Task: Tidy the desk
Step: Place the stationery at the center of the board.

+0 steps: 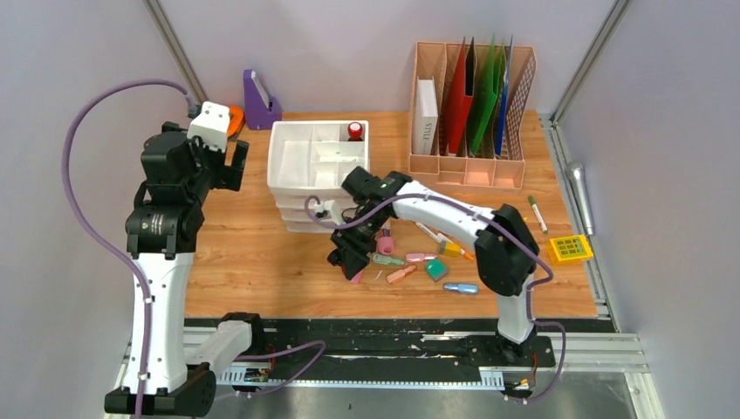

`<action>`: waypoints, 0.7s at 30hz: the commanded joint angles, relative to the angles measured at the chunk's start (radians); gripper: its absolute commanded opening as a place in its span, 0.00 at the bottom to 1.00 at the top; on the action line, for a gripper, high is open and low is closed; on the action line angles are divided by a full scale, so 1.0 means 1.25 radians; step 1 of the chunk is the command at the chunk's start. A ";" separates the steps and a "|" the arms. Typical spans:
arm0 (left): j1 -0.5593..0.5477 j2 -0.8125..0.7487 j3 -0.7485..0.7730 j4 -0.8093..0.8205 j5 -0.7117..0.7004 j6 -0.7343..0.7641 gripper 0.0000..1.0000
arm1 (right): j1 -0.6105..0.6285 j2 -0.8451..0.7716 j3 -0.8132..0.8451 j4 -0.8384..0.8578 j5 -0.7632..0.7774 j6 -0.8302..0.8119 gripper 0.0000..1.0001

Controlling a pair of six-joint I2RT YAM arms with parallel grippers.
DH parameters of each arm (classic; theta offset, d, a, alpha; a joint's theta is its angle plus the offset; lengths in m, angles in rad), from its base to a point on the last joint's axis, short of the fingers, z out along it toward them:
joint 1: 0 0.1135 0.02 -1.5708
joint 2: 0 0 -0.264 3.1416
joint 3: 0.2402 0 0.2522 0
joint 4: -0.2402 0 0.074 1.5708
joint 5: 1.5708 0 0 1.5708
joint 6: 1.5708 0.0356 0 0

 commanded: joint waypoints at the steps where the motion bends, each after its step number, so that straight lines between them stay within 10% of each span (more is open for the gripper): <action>1: 0.072 -0.028 -0.006 -0.011 -0.020 -0.015 1.00 | 0.049 0.085 0.091 0.094 0.135 0.038 0.14; 21: 0.102 -0.139 -0.084 -0.170 0.240 0.194 1.00 | 0.105 0.292 0.238 0.128 0.360 0.027 0.40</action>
